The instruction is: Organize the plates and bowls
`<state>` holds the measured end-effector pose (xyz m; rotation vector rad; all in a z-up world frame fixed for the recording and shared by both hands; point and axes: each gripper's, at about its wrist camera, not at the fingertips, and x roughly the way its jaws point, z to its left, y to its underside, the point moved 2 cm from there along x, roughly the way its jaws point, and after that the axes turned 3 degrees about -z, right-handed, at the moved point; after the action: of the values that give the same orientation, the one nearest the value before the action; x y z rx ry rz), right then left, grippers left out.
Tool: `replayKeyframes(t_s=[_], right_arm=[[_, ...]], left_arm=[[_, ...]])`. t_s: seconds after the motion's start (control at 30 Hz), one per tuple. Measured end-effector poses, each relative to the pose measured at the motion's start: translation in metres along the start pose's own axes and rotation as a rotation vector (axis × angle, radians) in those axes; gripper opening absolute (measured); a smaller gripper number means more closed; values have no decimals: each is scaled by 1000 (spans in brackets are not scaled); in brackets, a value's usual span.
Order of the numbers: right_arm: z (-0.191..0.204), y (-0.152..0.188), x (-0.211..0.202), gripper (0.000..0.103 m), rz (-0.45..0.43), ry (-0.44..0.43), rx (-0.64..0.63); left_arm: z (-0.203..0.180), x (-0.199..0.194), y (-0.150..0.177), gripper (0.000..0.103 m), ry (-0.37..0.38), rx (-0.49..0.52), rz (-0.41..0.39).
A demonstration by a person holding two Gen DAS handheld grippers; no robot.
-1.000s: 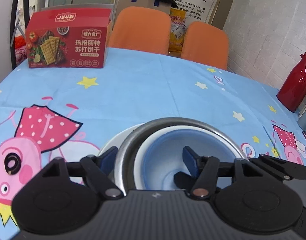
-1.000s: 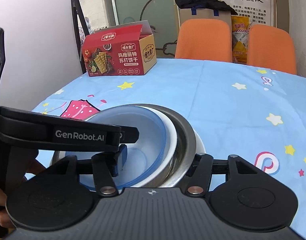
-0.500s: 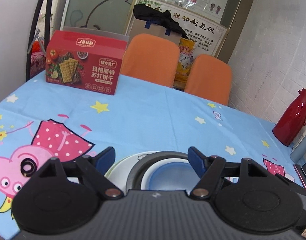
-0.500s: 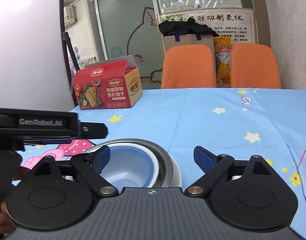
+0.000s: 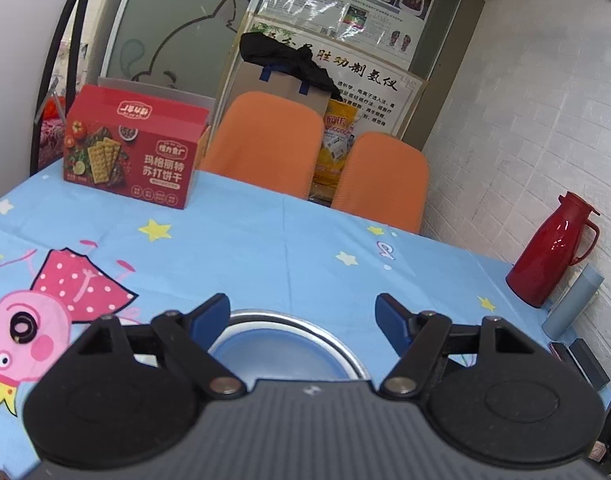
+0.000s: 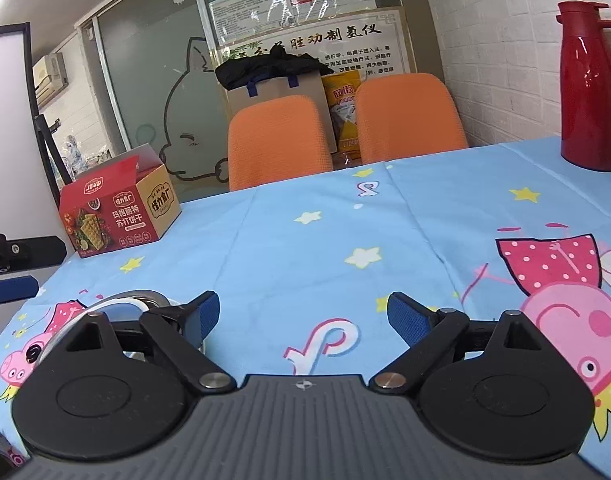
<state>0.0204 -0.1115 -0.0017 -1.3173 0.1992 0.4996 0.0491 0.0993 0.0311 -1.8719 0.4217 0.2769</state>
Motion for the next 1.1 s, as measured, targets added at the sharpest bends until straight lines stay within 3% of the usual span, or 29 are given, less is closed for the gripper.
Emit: replayKeyframes(t_s=[0.37, 0.7, 1.1], right_arm=[[-51, 9, -23, 103, -3, 53, 83], [-104, 18, -39, 103, -15, 131, 205], [-116, 25, -45, 103, 16, 139, 232]], left_arm=[[-76, 25, 25, 73, 114, 89, 58], [-113, 58, 54, 73, 98, 171, 152], [-122, 71, 70, 73, 87, 199, 210]])
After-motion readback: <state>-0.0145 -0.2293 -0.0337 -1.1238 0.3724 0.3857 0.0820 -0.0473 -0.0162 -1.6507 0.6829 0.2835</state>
